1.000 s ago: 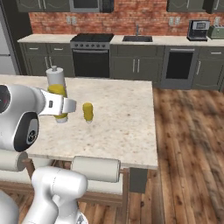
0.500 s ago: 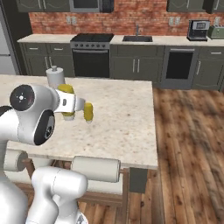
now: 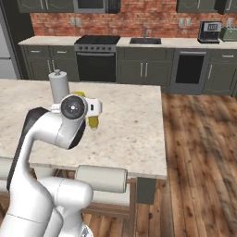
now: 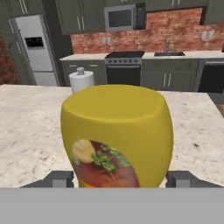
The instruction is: The dining table condiment station is running low on mustard. Refill the condiment station by opening the cabinet and taking the mustard from the cabinet and placing it on the dining table.
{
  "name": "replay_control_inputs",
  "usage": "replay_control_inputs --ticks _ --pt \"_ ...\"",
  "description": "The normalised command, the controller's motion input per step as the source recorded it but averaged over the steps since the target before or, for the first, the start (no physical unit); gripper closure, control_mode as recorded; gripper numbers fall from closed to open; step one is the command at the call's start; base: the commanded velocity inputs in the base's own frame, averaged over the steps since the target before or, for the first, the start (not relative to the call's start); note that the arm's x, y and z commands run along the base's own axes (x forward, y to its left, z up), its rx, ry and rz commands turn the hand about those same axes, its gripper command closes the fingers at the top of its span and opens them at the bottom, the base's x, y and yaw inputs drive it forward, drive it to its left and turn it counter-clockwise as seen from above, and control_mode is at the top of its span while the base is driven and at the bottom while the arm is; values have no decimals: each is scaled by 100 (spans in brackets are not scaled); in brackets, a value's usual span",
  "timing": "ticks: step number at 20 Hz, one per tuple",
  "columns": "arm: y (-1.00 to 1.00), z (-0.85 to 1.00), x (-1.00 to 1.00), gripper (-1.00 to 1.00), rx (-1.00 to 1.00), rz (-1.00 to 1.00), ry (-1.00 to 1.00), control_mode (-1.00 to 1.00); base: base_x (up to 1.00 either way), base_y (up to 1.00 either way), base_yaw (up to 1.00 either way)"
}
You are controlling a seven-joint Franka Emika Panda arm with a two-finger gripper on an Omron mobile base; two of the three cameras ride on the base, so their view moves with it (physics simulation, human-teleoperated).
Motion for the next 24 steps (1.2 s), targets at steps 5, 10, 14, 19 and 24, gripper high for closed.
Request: replay_control_inputs --ticks 5,10,14,19,24 --pt "-15 -12 42 100 0 29 10 -100 0 0 0" --pt "-44 -5 42 100 0 5 6 -100 0 0 0" --pt "-36 -24 38 100 0 1 3 -100 0 0 0" --pt "-4 -27 42 100 0 6 0 -100 0 0 0" --pt "0 -28 45 100 2 13 0 -100 0 0 0"
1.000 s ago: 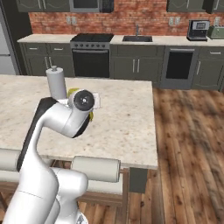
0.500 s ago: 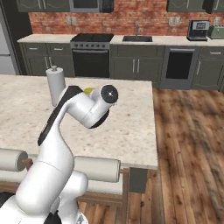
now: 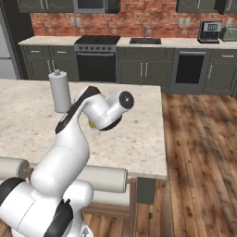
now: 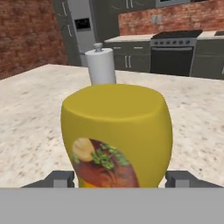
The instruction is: The dining table condiment station is running low on mustard. Refill the condiment station by opening the cabinet and taking the mustard from the cabinet and placing it on the dining table.
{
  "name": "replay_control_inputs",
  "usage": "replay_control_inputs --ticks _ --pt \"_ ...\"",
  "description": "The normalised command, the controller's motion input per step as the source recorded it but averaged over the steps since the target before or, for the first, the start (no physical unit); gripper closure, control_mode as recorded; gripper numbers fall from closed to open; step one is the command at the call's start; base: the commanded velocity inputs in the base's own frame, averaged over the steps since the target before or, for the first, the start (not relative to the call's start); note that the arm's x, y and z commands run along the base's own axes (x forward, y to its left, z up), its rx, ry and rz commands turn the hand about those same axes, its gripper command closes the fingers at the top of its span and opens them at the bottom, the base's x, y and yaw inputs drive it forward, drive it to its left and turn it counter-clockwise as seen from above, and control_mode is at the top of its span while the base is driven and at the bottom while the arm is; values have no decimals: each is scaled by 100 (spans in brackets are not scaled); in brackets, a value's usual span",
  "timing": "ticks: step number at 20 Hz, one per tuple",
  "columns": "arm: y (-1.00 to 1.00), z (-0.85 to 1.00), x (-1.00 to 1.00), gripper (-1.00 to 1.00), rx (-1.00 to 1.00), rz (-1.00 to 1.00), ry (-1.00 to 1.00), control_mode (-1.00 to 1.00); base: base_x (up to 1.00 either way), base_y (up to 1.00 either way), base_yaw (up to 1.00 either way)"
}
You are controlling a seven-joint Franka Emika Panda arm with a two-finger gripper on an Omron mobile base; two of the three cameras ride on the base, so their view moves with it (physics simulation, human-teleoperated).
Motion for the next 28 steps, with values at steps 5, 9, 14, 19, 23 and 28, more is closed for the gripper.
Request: replay_control_inputs --ticks 5,9,14,19,23,28 --pt "0 -26 46 100 4 16 0 -100 0 0 0" --pt "0 -30 48 100 4 16 0 -100 0 0 0" --pt "0 -29 46 100 4 15 0 -100 0 0 0" --pt "0 -21 35 100 2 12 0 -100 0 0 0" --pt "0 -24 16 100 0 10 0 -100 0 0 0" --pt "0 -38 18 100 0 9 0 -100 0 0 0"
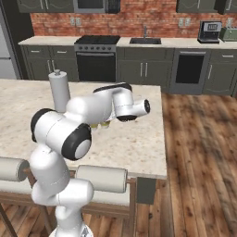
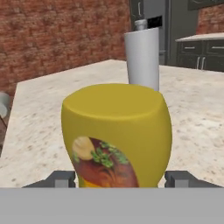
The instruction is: The dining table condiment station is running low on mustard. Refill the condiment station by opening the cabinet and taking the mustard from the cabinet and placing it on the dining table.
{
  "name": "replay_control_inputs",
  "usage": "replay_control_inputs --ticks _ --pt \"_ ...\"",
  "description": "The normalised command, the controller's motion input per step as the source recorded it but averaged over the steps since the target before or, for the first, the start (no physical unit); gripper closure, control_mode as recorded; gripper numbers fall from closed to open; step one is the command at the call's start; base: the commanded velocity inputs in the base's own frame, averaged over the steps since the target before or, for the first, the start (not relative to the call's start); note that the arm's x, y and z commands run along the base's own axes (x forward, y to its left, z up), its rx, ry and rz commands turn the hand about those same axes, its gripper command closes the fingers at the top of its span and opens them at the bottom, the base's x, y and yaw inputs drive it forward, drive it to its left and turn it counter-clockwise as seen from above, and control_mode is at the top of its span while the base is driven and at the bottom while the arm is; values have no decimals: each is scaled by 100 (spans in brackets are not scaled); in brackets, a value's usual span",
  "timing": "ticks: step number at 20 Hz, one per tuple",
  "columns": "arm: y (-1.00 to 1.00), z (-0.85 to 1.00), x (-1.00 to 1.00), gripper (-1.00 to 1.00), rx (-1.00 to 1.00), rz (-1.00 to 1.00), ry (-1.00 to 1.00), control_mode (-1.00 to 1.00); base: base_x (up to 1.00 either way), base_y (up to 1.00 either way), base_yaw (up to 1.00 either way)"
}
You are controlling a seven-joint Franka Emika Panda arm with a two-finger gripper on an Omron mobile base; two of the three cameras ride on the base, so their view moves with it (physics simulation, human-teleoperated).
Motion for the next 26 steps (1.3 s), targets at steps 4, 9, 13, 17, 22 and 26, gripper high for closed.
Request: replay_control_inputs --ticks 4,9,13,17,22,26 --pt "2 -37 25 100 0 10 0 -100 0 0 0" --pt "2 -34 28 100 0 11 0 -100 0 0 0" --pt "5 -24 34 100 0 10 0 -100 0 0 0" --pt "4 -20 34 100 0 11 0 -100 0 0 0" --pt "4 -22 27 100 0 11 0 -100 0 0 0" --pt "0 -28 27 100 0 11 0 -100 0 0 0"
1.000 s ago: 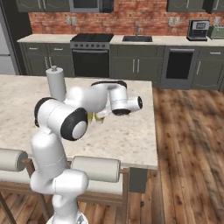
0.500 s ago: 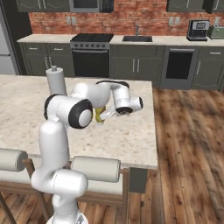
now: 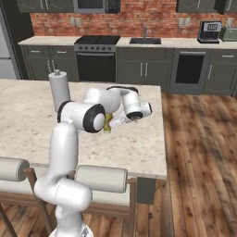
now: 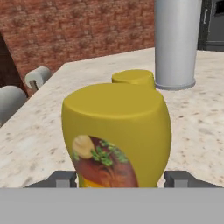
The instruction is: The dining table condiment station is running low on mustard. Refill the condiment station by opening the cabinet and taking the mustard from the cabinet and placing it on the dining table.
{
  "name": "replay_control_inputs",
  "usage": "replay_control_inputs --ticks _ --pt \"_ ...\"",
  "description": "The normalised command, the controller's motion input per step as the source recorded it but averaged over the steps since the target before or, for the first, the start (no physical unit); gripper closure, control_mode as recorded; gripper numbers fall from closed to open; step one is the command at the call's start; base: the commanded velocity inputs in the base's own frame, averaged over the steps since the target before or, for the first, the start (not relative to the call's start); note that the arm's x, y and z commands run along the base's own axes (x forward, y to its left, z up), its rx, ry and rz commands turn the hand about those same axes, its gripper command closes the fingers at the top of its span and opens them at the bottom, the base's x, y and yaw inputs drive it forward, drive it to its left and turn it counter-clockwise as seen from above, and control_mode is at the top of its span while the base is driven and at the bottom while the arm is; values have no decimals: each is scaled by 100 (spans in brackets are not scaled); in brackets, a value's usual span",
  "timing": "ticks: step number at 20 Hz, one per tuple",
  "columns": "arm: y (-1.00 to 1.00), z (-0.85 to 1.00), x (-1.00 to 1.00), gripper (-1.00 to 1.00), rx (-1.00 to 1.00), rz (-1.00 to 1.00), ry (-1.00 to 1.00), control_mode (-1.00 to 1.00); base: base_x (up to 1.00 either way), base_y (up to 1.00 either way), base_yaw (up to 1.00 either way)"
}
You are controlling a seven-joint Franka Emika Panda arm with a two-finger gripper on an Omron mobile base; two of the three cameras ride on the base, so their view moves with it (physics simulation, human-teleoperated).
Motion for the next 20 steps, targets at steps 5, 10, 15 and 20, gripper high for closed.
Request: replay_control_inputs --ticks 5,10,15,20 --pt "0 -27 26 100 0 10 0 -100 0 0 0" --pt "0 -25 20 100 0 9 0 -100 0 0 0" --pt "0 -23 12 100 0 10 -1 -100 0 0 0" --pt "3 -20 3 -100 0 9 -3 -100 0 0 0"
